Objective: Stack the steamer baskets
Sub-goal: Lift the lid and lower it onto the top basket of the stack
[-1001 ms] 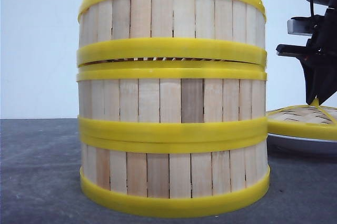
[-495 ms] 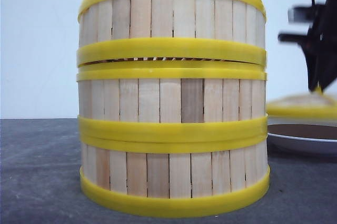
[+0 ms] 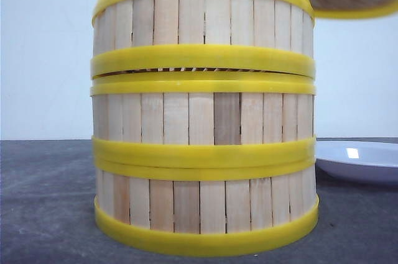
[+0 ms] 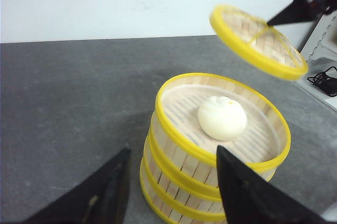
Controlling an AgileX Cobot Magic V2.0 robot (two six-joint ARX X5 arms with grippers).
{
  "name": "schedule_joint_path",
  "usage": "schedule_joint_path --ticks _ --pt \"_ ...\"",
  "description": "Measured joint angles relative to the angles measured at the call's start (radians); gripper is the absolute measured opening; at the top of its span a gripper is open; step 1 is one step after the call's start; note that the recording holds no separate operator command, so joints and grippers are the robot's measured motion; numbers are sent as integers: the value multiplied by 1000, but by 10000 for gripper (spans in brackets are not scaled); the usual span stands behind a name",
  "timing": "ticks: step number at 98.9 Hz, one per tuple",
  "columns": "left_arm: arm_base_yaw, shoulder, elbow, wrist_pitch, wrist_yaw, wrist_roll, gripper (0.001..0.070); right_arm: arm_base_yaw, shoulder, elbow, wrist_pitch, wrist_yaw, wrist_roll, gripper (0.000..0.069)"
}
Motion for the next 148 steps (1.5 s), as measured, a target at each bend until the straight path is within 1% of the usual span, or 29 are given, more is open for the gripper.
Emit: schedule_joint_path --ticks 7,30,43,52,63,76,95,110,140,145,148 --pt "0 0 0 0 0 0 303 59 0 31 -14 -20 0 55" --pt "0 0 0 0 0 0 303 267 5 54 -43 -16 0 55" --pt "0 0 0 0 0 0 303 364 32 55 -70 31 0 55" --pt "0 0 0 -3 0 0 303 405 57 55 -90 60 -1 55" --pt "0 0 0 -5 0 0 303 438 85 55 -103 66 -1 55" --pt "0 0 0 -6 0 0 303 463 116 55 -110 107 -3 55" --pt "0 0 0 -11 0 0 303 490 150 55 -118 109 -3 55" --pt "0 0 0 -35 0 0 303 496 171 55 -129 110 -3 55" --pt "0 0 0 -37 0 0 303 497 185 55 -134 132 -4 56" --pt "0 0 0 -37 0 0 303 497 185 55 -134 133 -4 74" --pt "0 0 0 -37 0 0 303 497 185 55 -135 135 -4 109"
